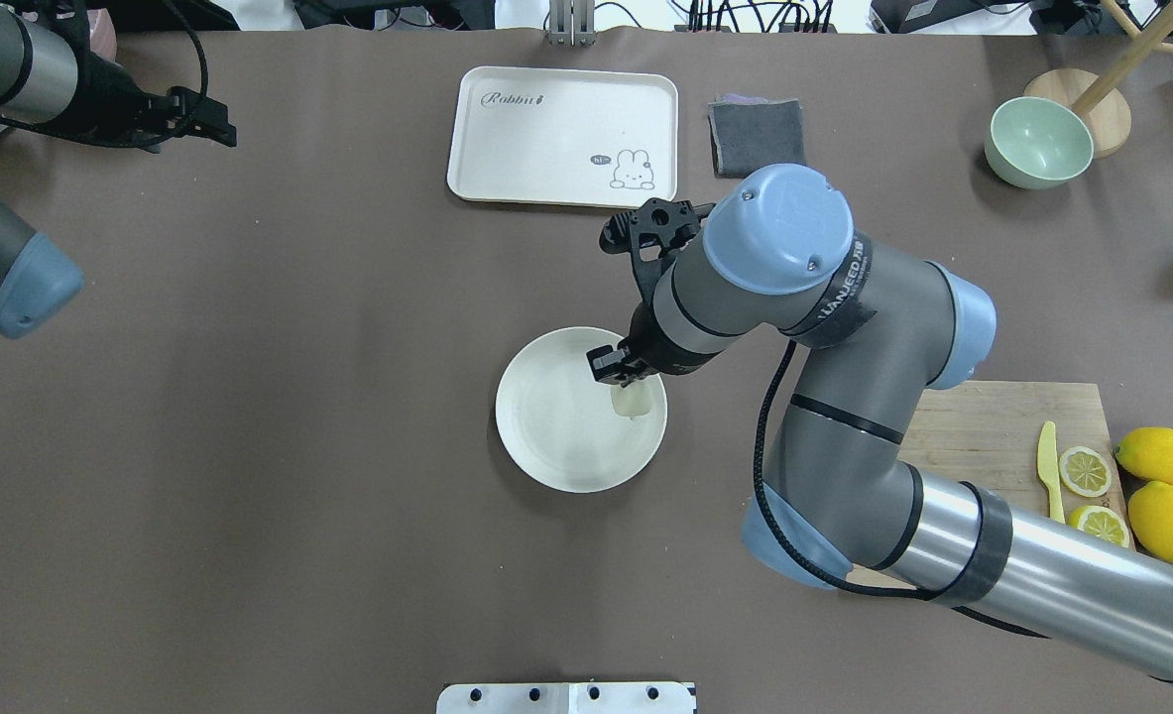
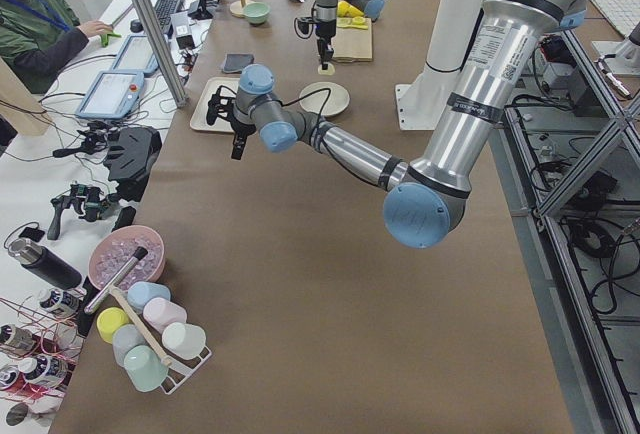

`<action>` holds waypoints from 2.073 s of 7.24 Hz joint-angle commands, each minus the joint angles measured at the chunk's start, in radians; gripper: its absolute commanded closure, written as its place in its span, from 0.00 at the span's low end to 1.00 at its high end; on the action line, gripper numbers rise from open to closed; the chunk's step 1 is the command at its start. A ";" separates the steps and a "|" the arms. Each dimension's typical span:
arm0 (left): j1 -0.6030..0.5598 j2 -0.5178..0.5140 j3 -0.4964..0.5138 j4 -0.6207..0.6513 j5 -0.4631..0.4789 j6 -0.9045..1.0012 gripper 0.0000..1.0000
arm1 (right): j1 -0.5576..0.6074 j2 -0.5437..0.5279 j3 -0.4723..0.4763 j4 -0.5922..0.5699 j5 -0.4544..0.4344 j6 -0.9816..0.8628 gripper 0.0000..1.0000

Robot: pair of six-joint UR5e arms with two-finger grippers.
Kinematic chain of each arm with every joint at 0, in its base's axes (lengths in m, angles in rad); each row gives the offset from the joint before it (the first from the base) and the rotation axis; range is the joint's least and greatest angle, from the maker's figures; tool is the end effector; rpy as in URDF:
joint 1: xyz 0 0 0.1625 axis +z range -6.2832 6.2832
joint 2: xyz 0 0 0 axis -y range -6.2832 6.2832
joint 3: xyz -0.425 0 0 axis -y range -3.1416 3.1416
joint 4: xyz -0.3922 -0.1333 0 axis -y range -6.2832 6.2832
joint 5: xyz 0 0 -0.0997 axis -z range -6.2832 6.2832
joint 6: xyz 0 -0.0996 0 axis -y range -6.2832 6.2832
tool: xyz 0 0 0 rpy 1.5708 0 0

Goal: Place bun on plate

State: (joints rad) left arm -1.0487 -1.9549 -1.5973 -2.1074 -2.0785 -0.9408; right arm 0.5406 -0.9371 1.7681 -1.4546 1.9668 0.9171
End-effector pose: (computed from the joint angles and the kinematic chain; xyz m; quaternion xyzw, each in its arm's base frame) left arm 0.2495 -0.6038 0.3699 0.1793 0.4612 -0.0670 0.8664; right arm -0.5075 -0.4153 0.1880 0.1067 -0.4682 -0.1389 0.8661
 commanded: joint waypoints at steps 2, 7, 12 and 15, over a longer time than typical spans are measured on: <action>0.022 0.001 0.007 0.000 0.001 0.002 0.02 | -0.065 0.043 -0.148 0.156 -0.049 0.002 1.00; 0.022 0.007 0.005 0.001 0.001 0.004 0.02 | -0.079 0.041 -0.154 0.160 -0.077 0.077 0.00; -0.040 0.001 0.022 0.018 0.002 0.008 0.02 | 0.039 0.031 -0.145 0.149 -0.039 0.053 0.00; -0.285 -0.005 0.149 0.062 -0.248 0.253 0.02 | 0.298 -0.015 -0.156 0.094 0.165 -0.174 0.00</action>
State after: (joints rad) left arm -1.2244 -1.9554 -1.5029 -2.0713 -2.2148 -0.7903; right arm 0.7330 -0.9314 1.6160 -1.3256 2.0634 0.8455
